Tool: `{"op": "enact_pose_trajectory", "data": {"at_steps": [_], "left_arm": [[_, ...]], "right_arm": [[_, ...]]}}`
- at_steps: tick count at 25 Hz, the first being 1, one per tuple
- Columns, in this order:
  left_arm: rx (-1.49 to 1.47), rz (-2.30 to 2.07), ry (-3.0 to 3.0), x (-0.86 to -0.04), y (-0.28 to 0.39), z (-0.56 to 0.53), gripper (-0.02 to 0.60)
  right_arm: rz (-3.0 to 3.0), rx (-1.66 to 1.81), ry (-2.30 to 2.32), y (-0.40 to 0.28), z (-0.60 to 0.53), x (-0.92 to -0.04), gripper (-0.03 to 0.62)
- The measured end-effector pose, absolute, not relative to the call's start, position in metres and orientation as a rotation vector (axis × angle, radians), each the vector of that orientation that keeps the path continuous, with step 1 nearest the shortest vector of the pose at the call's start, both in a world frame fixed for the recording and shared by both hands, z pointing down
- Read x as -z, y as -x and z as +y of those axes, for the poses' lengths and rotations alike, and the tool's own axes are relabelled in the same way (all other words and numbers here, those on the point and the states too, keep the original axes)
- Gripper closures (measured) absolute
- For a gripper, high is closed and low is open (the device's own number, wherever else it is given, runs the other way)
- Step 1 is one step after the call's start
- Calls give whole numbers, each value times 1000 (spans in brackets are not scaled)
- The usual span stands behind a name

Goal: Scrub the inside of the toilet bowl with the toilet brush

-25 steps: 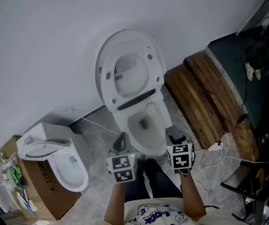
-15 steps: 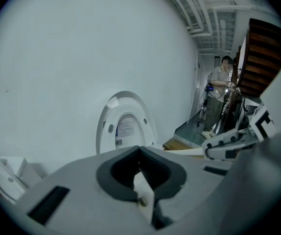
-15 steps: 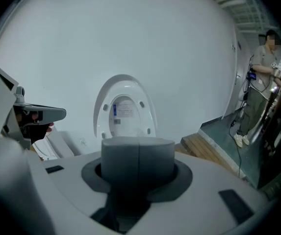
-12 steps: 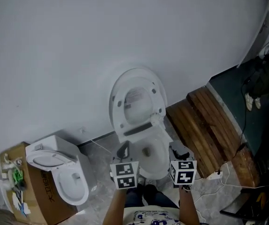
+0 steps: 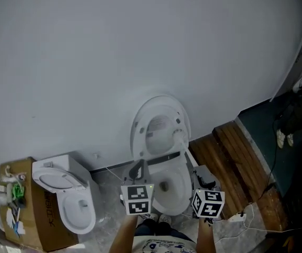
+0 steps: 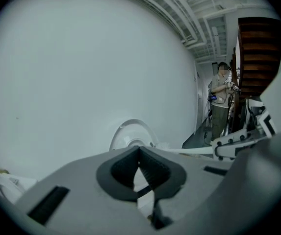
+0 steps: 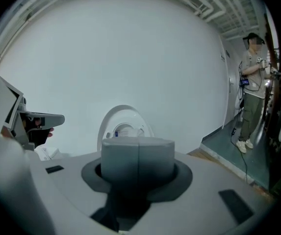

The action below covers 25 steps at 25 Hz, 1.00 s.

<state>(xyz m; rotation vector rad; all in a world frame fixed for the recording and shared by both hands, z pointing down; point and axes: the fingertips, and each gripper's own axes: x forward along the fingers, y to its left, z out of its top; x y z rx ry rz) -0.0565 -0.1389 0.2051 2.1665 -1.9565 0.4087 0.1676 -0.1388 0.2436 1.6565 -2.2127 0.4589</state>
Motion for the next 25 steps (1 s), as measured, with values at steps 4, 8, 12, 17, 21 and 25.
{"op": "enact_pose_trajectory", "data": {"at_steps": [4, 8, 12, 17, 21, 25], "left_arm": [[-386, -1978, -2187, -193, 55, -136, 578], [-371, -1988, -2210, -184, 53, -135, 578], [-364, -1992, -2220, -180, 51, -134, 578], [-359, -1995, -2222, -178, 54, -133, 578], [-359, -1996, -2224, -177, 55, -134, 578], [-354, -1993, -2225, -177, 56, -136, 578]], "right_arm": [[-2253, -429, -1662, -163, -138, -229, 433], [-2291, -417, -1662, -157, -141, -217, 433], [-2299, -407, -1670, -156, -141, -211, 433], [-2302, -405, -1676, -153, -142, -209, 433], [-2298, -410, -1676, -152, -143, -209, 433], [-2290, -409, -1678, -151, -145, -209, 433]]}}
